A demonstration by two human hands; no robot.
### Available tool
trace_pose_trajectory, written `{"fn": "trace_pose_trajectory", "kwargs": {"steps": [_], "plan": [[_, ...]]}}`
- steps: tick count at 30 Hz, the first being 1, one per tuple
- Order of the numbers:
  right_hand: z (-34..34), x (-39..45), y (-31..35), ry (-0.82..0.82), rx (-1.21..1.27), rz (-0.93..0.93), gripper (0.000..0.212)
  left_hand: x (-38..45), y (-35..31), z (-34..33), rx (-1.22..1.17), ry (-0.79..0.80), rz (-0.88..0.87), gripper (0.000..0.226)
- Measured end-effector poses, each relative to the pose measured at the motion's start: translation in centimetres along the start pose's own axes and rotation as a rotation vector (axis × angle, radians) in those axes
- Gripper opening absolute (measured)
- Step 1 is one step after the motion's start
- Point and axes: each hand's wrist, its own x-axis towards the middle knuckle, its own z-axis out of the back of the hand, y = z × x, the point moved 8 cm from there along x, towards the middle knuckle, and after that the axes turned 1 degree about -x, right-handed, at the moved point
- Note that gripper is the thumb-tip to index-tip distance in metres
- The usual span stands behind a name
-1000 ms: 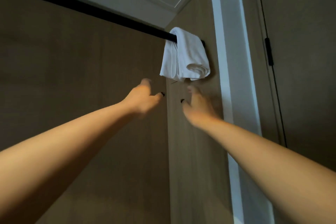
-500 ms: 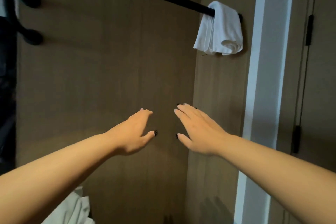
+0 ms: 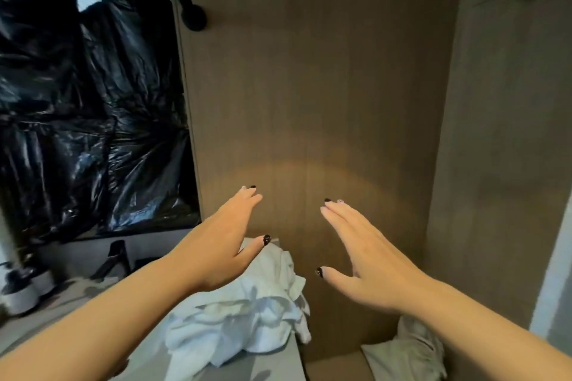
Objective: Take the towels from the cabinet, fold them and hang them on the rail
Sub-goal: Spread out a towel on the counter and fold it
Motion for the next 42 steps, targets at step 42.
{"fn": "trace_pose_trajectory", "kwargs": {"steps": [42], "plan": [[-33.8,21.2,5.0,0.145,-0.333,0.467,0.039,-4.1,30.5,-28.7,-0.249,0.04,0.534,0.052]]}}
